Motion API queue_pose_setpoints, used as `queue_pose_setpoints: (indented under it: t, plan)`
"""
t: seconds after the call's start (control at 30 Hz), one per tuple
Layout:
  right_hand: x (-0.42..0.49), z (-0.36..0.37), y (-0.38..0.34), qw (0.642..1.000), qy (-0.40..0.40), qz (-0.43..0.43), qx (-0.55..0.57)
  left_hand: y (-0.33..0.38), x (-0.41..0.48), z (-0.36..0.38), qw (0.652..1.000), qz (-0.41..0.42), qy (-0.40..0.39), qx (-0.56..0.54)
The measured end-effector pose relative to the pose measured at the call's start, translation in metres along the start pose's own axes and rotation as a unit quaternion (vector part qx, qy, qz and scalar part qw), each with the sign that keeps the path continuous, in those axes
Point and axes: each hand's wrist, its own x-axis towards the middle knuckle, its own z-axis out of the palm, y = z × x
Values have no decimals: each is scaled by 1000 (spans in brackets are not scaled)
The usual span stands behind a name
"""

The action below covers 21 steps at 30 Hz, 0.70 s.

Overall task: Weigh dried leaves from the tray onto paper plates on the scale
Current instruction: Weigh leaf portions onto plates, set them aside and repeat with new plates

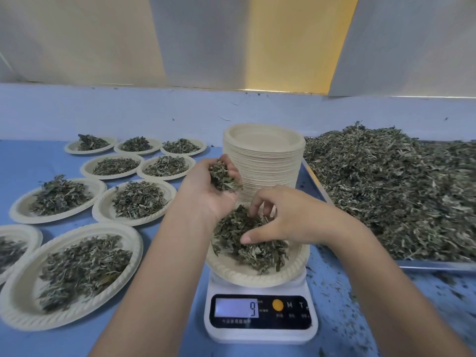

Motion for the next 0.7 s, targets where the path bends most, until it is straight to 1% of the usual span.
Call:
queue_pose_setpoints:
  t: [0.13, 0.2, 0.27, 0.37, 0.53, 0.7]
  plan:
    - [-1, 4, -6, 997, -48, 6, -64, -3, -1, 0, 1000, -3, 6, 2]
    - [0, 7, -7, 995, -45, 0, -86, -4, -1, -1, 1000, 0, 11, -6]
    - [1, 10, -6, 996, -24, -16, -90, -4, -1, -2, 1000, 0, 16, -17]
    - [3, 11, -2, 997, 1, -35, -65, -4, 0, -4, 999, -3, 21, -24]
    - [2, 5, 4, 998, 15, -52, -24, -3, 1, -6, 999, 11, 38, -21]
    - [-2, -5, 8, 995, 61, -46, 66, -4, 2, -6, 999, 19, 39, -6]
